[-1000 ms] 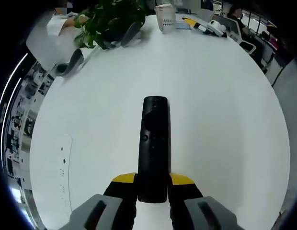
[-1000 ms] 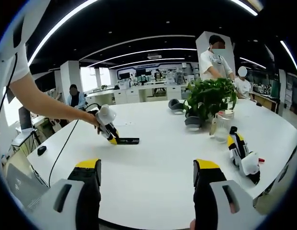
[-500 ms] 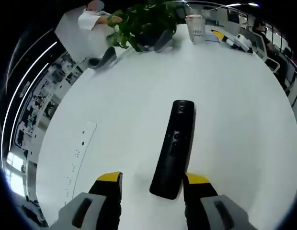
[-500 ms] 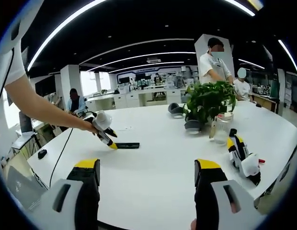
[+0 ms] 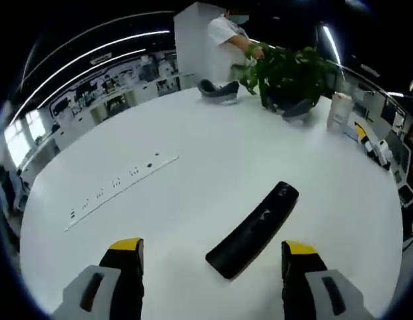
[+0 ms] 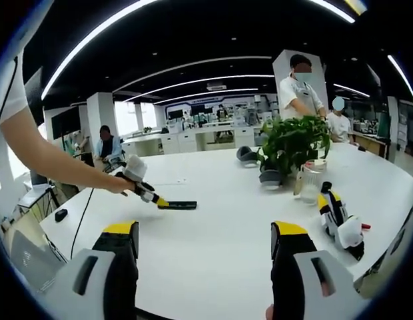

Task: Press the specified remote control buttons in sequence, fully releasing each button before pressing the next.

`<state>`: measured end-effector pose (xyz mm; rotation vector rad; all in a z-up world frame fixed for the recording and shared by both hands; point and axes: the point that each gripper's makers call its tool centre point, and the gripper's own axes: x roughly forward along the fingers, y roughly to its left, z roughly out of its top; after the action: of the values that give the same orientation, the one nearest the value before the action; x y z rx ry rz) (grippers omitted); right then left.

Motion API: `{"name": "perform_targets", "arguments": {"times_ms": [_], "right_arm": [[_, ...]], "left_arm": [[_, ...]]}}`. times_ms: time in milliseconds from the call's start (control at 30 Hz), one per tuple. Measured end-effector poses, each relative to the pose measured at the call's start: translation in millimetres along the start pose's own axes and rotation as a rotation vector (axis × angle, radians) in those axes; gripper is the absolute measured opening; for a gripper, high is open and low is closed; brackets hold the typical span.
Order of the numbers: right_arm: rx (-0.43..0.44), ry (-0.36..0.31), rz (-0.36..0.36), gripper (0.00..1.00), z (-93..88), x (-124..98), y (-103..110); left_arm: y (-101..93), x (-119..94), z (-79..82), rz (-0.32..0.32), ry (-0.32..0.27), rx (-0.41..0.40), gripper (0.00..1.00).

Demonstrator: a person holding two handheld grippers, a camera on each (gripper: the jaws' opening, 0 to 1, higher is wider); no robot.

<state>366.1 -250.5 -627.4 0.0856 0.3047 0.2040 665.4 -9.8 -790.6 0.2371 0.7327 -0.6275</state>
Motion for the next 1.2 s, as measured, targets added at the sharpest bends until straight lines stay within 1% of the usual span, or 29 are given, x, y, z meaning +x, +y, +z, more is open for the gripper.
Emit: {"name": "perform_targets", "arguments": {"times_ms": [33, 67, 100, 167, 233, 433, 500, 633, 733, 867, 900, 933, 1000, 1100, 1200], "right_arm": [[0.000, -0.001, 0.001, 0.85, 0.3, 0, 0], [-0.001, -0.004, 0.002, 0.85, 1.0, 0, 1], [0.000, -0.006, 0.005, 0.85, 1.5, -1, 1], [0.001, -0.008, 0.009, 0.85, 1.9, -1, 2], [0.002, -0.013, 0.012, 0.86, 2.8, -2, 3], [0.001, -0.020, 0.031, 0.90, 4.7, -2, 7], [0.006, -0.027, 0.035, 0.92, 6.0, -2, 8], [0.009, -0.028, 0.045, 0.95, 6.5, -2, 10], [0.010, -0.050, 0.048, 1.00, 10.5, -3, 11], [0.004, -0.038, 0.056, 1.00, 8.4, -3, 13], [-0.001, -0.045, 0.058, 1.00, 9.5, -3, 13], [-0.002, -0.048, 0.060, 1.00, 10.1, -3, 14], [-0.007, -0.049, 0.064, 1.00, 10.5, -4, 15], [-0.012, -0.049, 0.075, 1.00, 10.5, -4, 18], [-0.024, -0.055, 0.082, 1.00, 11.6, -5, 20]], "left_arm": [[-2.3, -4, 1.4, -0.008, -0.017, -0.015, 0.98], [-4.6, -11, 4.6, -0.010, -0.050, -0.038, 1.00], [-5.9, -15, 6.6, -0.010, -0.072, -0.045, 1.00], [-6.3, -26, 3.7, 0.011, -0.074, -0.043, 1.00], [-10.5, -35, 3.1, 0.008, -0.098, -0.041, 1.00], [-24.3, -66, -5.2, 0.007, -0.150, -0.087, 1.00], [-26.8, -76, -5.4, 0.012, -0.175, -0.110, 1.00], [-30.5, -100, -5.9, 0.016, -0.238, -0.199, 1.00], [-31.4, -117, -9.2, 0.031, -0.267, -0.210, 1.00], [-34.5, -140, -11.6, 0.040, -0.302, -0.249, 1.00], [-34.4, -149, -11.4, 0.050, -0.318, -0.259, 1.00], [-32.7, -157, -9.5, 0.068, -0.348, -0.276, 1.00], [-32.6, -167, -8.5, 0.083, -0.385, -0.300, 1.00], [-35.2, -186, -11.5, 0.104, -0.420, -0.332, 1.00], [-39.8, -197, -14.3, 0.112, -0.446, -0.341, 1.00]]}}
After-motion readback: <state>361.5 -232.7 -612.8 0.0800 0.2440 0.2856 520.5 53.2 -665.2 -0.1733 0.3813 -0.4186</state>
